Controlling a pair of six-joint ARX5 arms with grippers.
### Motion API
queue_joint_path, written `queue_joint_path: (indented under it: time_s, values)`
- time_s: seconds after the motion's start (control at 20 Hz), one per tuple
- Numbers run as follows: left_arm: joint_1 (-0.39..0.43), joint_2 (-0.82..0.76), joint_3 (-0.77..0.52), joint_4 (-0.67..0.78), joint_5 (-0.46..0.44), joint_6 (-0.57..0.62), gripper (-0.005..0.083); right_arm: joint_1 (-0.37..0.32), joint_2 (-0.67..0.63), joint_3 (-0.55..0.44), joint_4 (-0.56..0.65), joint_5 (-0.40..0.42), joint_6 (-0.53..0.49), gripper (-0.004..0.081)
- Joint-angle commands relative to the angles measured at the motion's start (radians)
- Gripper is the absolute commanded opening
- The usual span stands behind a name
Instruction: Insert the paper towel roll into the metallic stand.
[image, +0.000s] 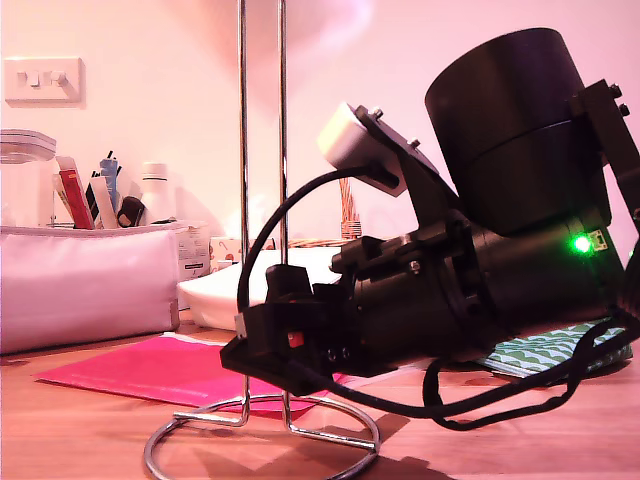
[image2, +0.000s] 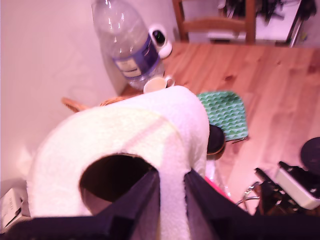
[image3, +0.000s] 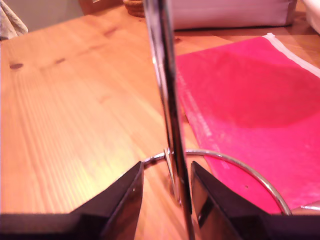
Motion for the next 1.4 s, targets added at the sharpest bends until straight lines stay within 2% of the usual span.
queue_joint_path:
  time_s: [0.0,0.3,0.5,0.75,0.95,1.35]
  values:
    - [-0.012,-0.008,-0.005,0.016,0.005,-0.017,-0.0024,0.003,0.0,0.008,0.0,0.001,-0.023,0.0262]
    - [-0.017,-0.117,-0.004,0.013,0.023,-0.137,-0.0024,0.002,0.0,0.008,-0.002,0.001,-0.023,0.0262]
    - [-0.019,-0.165,-0.01,0.012,0.039,-0.162,-0.0024,0.002,0.0,0.008,-0.002,0.001,-0.024,0.0262]
    - [-0.035,-0.234,-0.13,0.011,0.049,-0.232,-0.0024,0.001,0.0,0.008,-0.007,0.006,-0.023,0.0262]
    - [-0.036,-0.259,-0.236,0.011,0.048,-0.232,-0.0024,-0.011,0.0,0.008,-0.021,0.055,-0.023,0.0262]
    - [-0.036,-0.271,-0.237,0.011,0.045,-0.215,-0.0024,-0.047,0.0,0.008,-0.056,0.087,-0.023,0.0262]
